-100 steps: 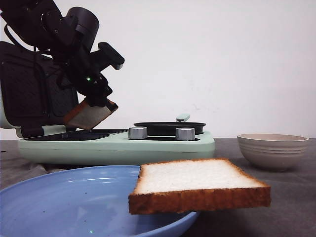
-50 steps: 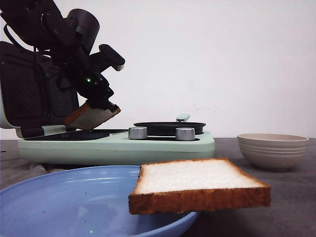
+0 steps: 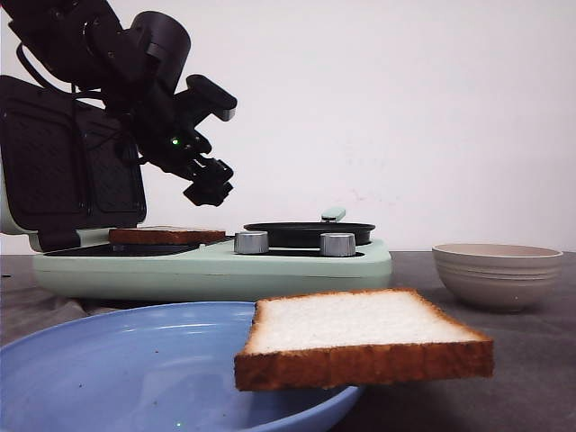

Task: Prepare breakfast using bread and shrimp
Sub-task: 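Open the left gripper and lift it away from the sandwich maker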

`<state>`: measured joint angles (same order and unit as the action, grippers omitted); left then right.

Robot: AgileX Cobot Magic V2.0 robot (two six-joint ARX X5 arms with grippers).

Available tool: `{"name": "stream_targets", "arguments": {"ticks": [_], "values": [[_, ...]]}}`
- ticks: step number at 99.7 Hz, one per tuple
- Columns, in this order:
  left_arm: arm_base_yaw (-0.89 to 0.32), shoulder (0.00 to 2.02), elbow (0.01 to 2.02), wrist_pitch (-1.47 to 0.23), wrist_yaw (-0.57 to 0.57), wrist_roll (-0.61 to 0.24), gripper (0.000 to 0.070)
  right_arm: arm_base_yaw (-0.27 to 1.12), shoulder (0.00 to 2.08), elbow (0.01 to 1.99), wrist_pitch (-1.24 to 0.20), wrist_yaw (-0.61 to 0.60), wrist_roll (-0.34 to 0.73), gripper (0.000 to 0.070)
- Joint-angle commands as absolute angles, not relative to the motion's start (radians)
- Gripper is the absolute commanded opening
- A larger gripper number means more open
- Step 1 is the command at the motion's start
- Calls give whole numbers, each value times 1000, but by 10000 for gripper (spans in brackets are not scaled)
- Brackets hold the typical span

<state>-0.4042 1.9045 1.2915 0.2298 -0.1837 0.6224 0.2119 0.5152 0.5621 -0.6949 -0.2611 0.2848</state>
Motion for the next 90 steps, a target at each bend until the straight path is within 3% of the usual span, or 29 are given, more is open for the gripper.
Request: {"name": "stream_targets", "arguments": {"ticks": [1,6,19,38,69,90], "values": [[-415,1920,1318,253,-181,608,484,213,521,578,-690,-260,276,3],[-422,1913,1319,263,-182,608,528,213,521,578,-690,-259,276,3],[-436,1886,1328,257,-175,585,531,213,521,578,-690,-258,276,3],[-445,1803,1350,219,-174,447,531,213,521,578,-690,-258,276,3],[-431,1551,1359,-21,-44,194,525,213,521,578,-689,-262,276,3],[-431,1353,1359,-210,-40,163,515,213,521,578,-690,-274,279,4]]}}
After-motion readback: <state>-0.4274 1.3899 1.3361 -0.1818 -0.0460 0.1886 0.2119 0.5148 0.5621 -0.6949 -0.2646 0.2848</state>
